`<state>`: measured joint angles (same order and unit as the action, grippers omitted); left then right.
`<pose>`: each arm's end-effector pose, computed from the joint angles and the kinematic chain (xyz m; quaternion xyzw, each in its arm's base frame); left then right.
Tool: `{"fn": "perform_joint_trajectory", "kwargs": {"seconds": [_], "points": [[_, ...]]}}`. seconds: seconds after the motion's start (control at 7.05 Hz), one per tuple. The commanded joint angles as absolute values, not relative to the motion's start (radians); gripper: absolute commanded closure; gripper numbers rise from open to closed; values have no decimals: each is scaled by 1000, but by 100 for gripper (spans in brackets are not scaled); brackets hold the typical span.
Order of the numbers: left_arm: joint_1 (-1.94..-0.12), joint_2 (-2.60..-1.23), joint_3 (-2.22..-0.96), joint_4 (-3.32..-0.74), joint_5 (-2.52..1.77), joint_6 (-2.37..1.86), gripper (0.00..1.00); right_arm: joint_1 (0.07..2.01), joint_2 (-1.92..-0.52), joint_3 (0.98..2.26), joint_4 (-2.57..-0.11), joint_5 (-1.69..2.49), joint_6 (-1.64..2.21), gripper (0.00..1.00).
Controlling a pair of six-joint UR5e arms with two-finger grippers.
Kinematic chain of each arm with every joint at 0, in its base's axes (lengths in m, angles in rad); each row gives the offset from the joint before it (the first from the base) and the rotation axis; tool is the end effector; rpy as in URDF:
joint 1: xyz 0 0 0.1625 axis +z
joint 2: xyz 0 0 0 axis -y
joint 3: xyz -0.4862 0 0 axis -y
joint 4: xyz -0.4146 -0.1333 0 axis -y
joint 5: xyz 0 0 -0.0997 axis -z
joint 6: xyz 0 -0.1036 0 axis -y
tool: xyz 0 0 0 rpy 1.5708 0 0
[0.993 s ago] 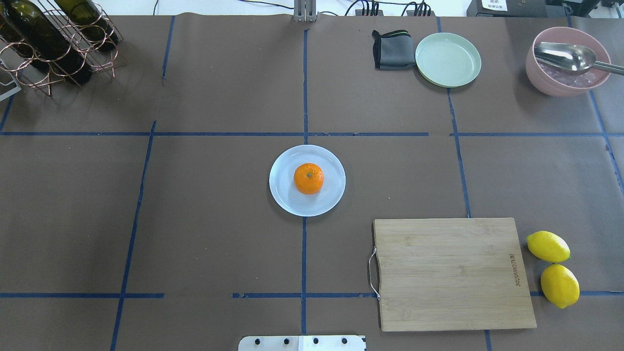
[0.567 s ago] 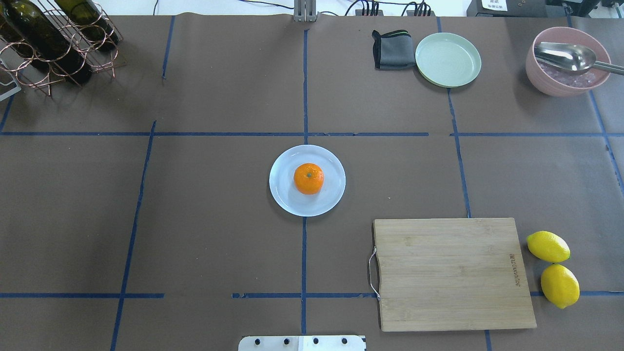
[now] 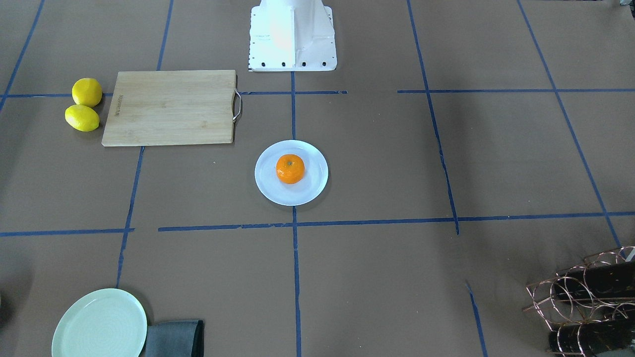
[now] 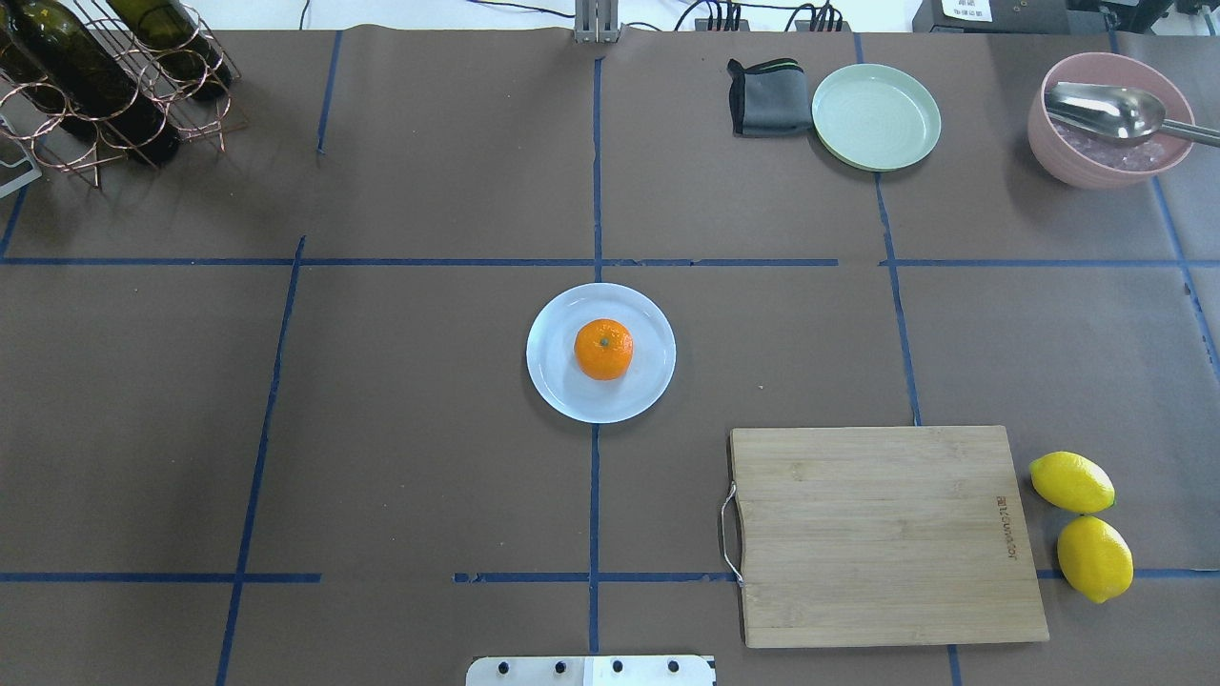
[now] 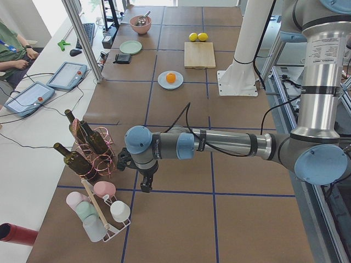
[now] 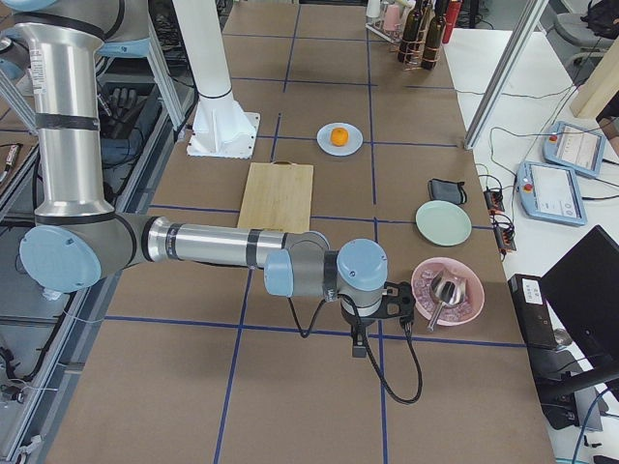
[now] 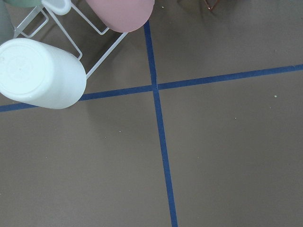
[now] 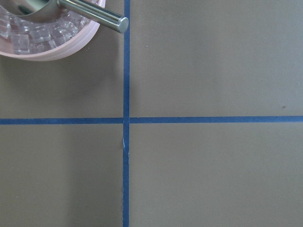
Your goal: Pick orange to plate
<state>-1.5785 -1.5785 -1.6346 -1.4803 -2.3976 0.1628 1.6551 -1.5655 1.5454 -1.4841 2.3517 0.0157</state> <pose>-0.0610 -0.5152 0.6911 0.0255 0.4010 0.0671 0.9133 0.1041 -0.5145 0.7238 0.0438 -0.3791 0.0335 0.9237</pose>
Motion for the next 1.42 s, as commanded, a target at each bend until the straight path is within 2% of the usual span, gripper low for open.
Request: {"fn": "perform_joint_trajectory", "kwargs": {"seconds": [0.0, 1.28], "points": [[-1578, -1578, -1634, -1480, -2398, 163, 0, 1655, -1565, 1551, -1494, 2356, 21, 0], [-1586, -1563, -1631, -1483, -2401, 97, 0, 1655, -1565, 1551, -1494, 2370, 25, 0]]}}
